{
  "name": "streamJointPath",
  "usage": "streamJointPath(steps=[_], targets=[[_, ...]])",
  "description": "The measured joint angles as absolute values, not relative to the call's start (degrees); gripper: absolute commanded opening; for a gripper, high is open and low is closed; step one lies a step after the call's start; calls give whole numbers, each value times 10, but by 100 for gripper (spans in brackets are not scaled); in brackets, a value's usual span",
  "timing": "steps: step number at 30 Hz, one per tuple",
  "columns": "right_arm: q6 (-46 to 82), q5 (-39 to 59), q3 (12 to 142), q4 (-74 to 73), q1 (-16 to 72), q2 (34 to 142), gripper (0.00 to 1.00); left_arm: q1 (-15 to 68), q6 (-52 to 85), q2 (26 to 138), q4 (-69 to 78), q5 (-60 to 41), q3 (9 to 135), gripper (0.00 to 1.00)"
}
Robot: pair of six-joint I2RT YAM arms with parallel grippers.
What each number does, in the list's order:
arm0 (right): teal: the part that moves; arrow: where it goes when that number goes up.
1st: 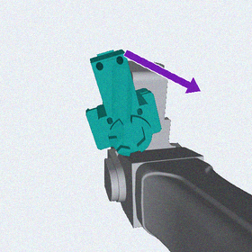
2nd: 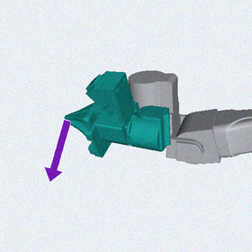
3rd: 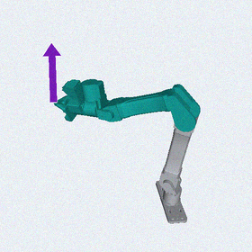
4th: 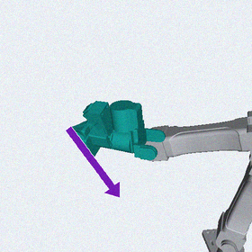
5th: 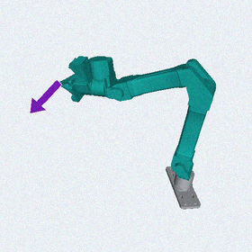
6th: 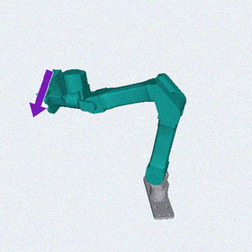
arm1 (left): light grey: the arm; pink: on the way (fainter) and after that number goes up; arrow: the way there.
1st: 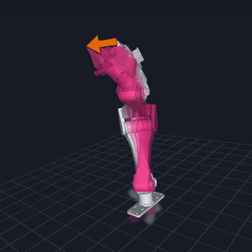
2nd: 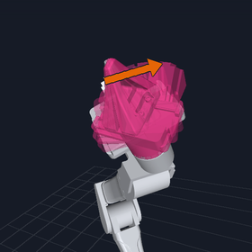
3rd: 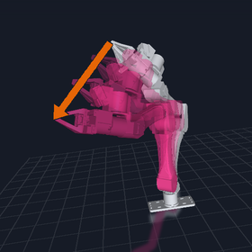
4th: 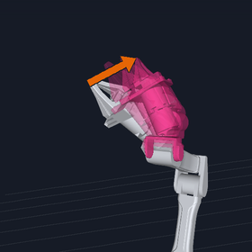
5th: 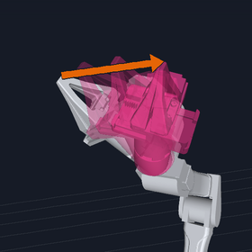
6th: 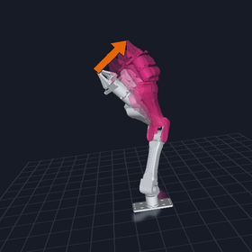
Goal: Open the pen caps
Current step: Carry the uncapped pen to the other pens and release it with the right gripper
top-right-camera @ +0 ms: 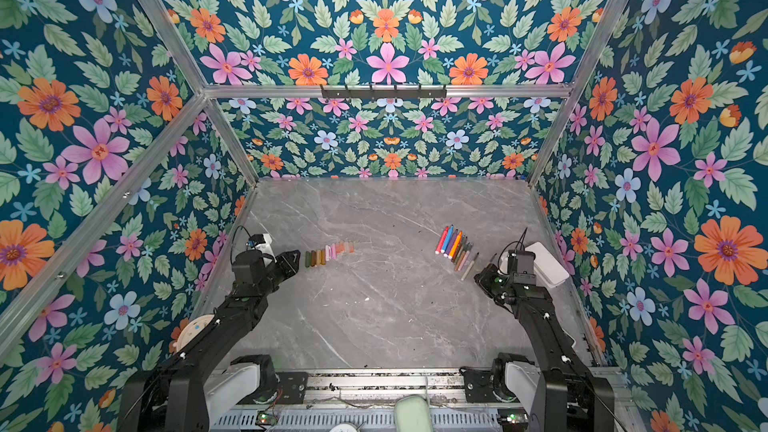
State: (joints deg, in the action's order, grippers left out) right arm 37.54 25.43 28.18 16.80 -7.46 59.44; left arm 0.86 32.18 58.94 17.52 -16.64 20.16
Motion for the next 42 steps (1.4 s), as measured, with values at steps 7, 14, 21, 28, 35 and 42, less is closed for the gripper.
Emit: streamJointPath(steps=[7,14,21,28,35,42], targets=[[399,294,248,83,-79,707,0,9,310,582,197,-178,182,29],[398,332,270,1,-80,817,0,11,309,568,201,-192,180,29],[399,375,293,-62,-80,880,5,11,309,568,200,-194,180,29],[398,372,296,-59,-79,879,11,11,309,570,201,-194,180,29],[392,354,305,-36,-79,870,35,11,309,577,201,-194,180,29],[385,349,313,-33,-79,862,45,12,309,582,201,-196,180,29]])
